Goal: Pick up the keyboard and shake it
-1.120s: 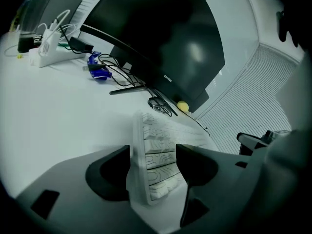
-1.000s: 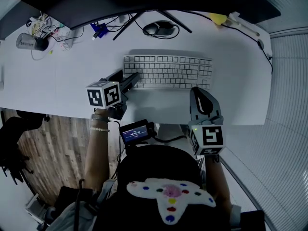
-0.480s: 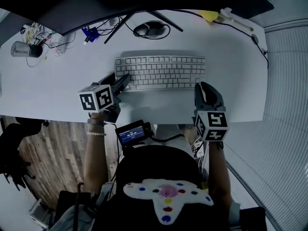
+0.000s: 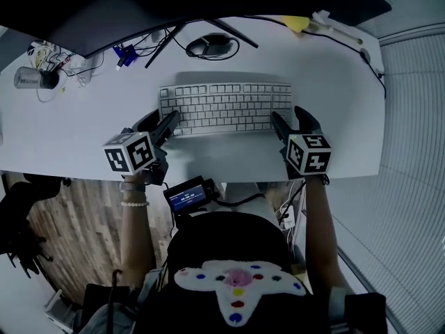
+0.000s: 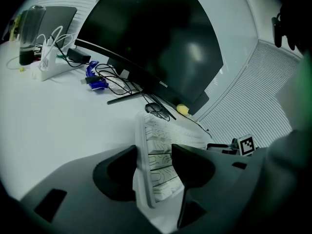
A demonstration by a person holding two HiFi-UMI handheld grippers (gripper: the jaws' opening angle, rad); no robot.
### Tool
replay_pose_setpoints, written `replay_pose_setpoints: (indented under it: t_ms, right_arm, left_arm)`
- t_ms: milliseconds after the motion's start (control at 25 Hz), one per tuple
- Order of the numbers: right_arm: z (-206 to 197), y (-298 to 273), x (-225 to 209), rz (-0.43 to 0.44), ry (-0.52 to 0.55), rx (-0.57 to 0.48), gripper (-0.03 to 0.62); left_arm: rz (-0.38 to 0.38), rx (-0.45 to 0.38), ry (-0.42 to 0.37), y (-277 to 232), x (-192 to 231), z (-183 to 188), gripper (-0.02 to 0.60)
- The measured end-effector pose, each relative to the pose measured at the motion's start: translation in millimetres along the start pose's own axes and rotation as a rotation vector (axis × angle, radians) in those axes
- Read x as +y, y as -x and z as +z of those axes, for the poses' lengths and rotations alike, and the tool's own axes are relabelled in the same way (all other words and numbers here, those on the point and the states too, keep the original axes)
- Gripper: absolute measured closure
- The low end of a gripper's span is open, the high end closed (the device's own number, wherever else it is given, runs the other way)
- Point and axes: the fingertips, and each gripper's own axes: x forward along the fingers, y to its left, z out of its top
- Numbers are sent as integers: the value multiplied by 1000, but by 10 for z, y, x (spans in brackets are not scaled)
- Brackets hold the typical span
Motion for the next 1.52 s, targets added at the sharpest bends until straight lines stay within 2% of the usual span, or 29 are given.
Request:
replay_pose_setpoints:
  t_ms: [320, 840, 1280, 1520]
  right_arm:
    - [-43, -150, -60, 108, -97, 34, 283]
    - [-86, -249, -35, 304, -202, 126, 284]
    - [-68, -233, -46, 282, -229, 104, 284]
    - [-64, -201, -42, 270, -241, 56, 284]
  left_arm:
    - [18, 0, -16, 26, -33, 28, 342]
    - [52, 19, -33, -7, 0, -5, 344]
    - [56, 9, -38, -26, 17, -6, 344]
    - [55, -24, -80, -14, -8, 65, 347]
